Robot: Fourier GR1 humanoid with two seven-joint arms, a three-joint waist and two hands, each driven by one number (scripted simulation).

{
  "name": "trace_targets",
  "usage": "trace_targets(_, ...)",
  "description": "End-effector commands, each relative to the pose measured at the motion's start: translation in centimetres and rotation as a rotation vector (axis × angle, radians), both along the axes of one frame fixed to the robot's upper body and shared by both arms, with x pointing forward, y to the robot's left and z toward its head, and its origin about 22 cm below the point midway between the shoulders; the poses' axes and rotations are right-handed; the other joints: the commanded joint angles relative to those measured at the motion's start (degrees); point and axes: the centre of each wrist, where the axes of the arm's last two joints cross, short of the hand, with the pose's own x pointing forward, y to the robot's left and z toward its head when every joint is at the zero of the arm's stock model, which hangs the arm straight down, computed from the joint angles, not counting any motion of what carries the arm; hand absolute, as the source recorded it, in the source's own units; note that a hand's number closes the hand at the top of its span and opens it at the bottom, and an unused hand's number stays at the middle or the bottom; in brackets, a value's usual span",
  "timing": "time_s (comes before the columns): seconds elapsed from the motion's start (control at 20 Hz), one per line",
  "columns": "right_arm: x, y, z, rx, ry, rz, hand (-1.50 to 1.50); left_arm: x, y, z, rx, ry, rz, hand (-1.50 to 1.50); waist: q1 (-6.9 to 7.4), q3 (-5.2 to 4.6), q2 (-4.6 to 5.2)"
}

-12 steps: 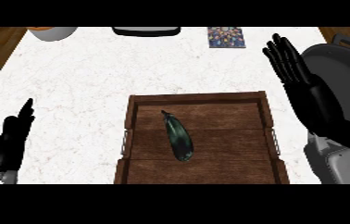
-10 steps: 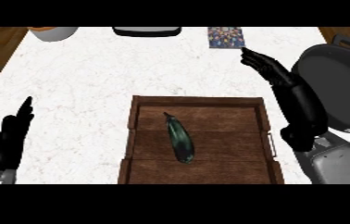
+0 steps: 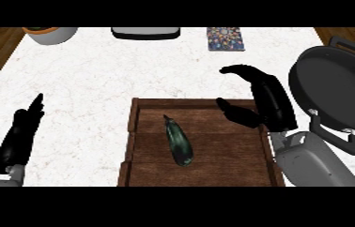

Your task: Pick the eggplant from the tray and place it in the pot

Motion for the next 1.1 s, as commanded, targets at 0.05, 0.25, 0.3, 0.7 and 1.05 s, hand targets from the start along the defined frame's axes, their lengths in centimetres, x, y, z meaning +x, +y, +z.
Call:
trace_targets(0.05,-2.2,6.4,-2.2,-0.153,-0.137,-0.069,-1.50,0.7,-0.3,0.6,-0.025,0.036,0.004,0.00,0.10,0.44,-0.19)
trace_targets(0.25,-3.7,11.7,-1.9,-0.308,-0.121,-0.137,-1.50,2.0,-0.5,1.6,-0.035,0.047,0.010,0.00,-0.85,0.48,-0.26)
trace_targets(0.3,-3.7,13.4,-1.6,-0.362,-0.080,-0.151,-1.50,2.0,-2.0,0.8,-0.048,0.046,-0.003,0.00,-0.45,0.44,-0.08)
trace_targets(0.7,-5.1,18.9,0.1,-0.775,0.175,-0.393,-1.50,2.4,-1.2,1.7,-0.047,0.043,-0.012,0.00,1.60,0.59,-0.04)
trace_targets(1.05,-3.6,18.4,-1.1,-0.927,0.498,-0.415,-1.50,3.1,-2.2,2.0,-0.029,0.030,-0.040,0.00,3.03,0.60,0.71)
